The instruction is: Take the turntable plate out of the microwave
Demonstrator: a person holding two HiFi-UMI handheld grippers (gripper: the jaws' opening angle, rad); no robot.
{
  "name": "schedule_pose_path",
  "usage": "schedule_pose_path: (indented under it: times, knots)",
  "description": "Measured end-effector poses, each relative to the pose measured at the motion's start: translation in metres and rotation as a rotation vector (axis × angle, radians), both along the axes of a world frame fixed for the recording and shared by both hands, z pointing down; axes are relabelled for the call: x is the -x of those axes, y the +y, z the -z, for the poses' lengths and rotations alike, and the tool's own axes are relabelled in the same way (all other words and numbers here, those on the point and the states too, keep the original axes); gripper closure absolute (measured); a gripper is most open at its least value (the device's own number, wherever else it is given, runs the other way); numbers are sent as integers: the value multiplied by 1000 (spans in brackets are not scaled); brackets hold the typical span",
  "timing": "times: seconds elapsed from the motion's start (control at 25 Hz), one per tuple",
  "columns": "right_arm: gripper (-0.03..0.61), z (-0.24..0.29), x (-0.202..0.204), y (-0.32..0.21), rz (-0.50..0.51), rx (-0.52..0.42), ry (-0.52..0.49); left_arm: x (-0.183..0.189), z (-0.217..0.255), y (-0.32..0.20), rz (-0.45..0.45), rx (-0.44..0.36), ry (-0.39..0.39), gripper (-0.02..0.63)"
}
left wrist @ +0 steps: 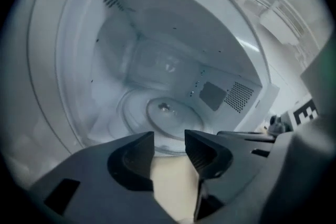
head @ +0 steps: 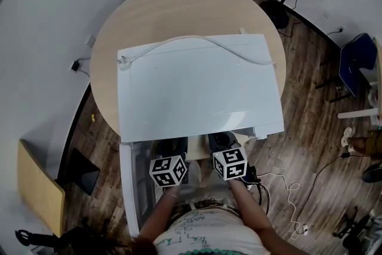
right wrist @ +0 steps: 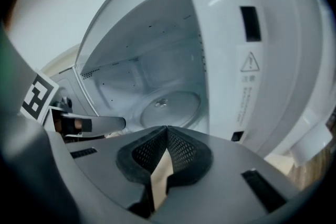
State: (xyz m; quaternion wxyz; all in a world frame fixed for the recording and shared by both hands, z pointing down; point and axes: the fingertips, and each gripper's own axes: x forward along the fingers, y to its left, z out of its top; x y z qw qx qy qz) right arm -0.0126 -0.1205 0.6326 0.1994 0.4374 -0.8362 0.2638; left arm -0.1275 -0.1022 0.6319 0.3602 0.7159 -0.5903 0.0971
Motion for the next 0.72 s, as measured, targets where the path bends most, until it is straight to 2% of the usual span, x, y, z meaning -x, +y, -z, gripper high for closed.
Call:
schedule_pose_path:
  times: [0.12, 0.2, 0.36, 0.52, 0.6, 0.72]
  knots:
    - [588, -5, -8, 1, -55, 60, -72, 9, -12, 6, 162, 88, 150, 425]
    - [588, -6, -11, 2, -53, 64, -64, 13, -19, 9, 251, 127, 220, 391]
    - [588, -6, -16, 4, -38, 66, -50, 11, -30, 3, 350, 180, 353, 344]
    - [586, -4, -18, 7, -23, 69, -58, 16, -39, -5, 447, 213, 419, 333]
    - [563, -2, -19, 7, -16, 70, -63, 19, -43, -7, 482, 225, 424, 330]
    - [563, -2, -23, 5, -14, 67, -47, 18, -47, -8, 496, 237, 413, 331]
